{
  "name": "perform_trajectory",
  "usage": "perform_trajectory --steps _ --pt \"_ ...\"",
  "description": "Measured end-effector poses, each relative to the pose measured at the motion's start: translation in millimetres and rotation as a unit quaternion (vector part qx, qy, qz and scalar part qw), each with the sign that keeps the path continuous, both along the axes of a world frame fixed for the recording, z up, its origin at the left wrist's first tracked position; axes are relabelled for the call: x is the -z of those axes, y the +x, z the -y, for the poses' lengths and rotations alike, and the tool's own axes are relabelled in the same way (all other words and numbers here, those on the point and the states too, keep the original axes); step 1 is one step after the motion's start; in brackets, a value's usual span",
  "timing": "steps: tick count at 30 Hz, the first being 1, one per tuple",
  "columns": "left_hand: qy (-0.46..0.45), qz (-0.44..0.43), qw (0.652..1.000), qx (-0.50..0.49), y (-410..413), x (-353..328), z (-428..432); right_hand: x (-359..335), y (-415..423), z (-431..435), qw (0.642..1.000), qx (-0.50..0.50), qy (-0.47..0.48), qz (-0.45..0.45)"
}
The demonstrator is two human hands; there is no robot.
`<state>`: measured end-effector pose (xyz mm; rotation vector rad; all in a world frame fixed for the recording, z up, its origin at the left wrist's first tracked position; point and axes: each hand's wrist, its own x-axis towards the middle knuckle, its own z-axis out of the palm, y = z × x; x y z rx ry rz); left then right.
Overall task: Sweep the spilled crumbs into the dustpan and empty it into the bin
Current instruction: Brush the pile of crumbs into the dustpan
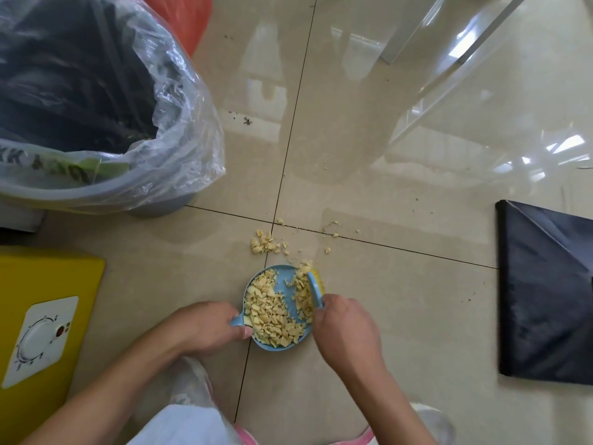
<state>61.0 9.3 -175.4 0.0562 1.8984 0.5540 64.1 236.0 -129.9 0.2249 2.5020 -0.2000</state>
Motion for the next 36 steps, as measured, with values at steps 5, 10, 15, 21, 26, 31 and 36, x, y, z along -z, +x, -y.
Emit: perform_trajectory --steps 5,10,15,21,26,31,36 --pt "-0.025 -0.028 0.999 0.017 5 4 1 -9 0 21 0.999 -0.047 -0.018 0.016" --pt "-0.034 -0.055 0.998 0.02 15 6 7 -22 3 34 0.994 -0.103 -0.04 0.028" --pt "0.004 -0.036 0.999 -0.022 24 7 16 -39 11 44 0.988 -0.131 -0.065 0.04" --pt "0.006 -0.016 0.997 -0.071 31 6 26 -59 -12 12 0.997 -0.065 -0.044 -0.015" --pt "-0.021 -0.025 0.992 -0.123 42 4 27 -39 -46 -35 0.997 -0.004 0.041 -0.067" --pt "-0.024 -0.022 0.989 -0.141 40 1 16 -7 -58 -35 0.996 -0.013 0.061 -0.058" --pt "-0.022 -0.026 0.99 -0.135 28 -6 -1 -1 -44 12 0.991 -0.124 0.045 -0.007"
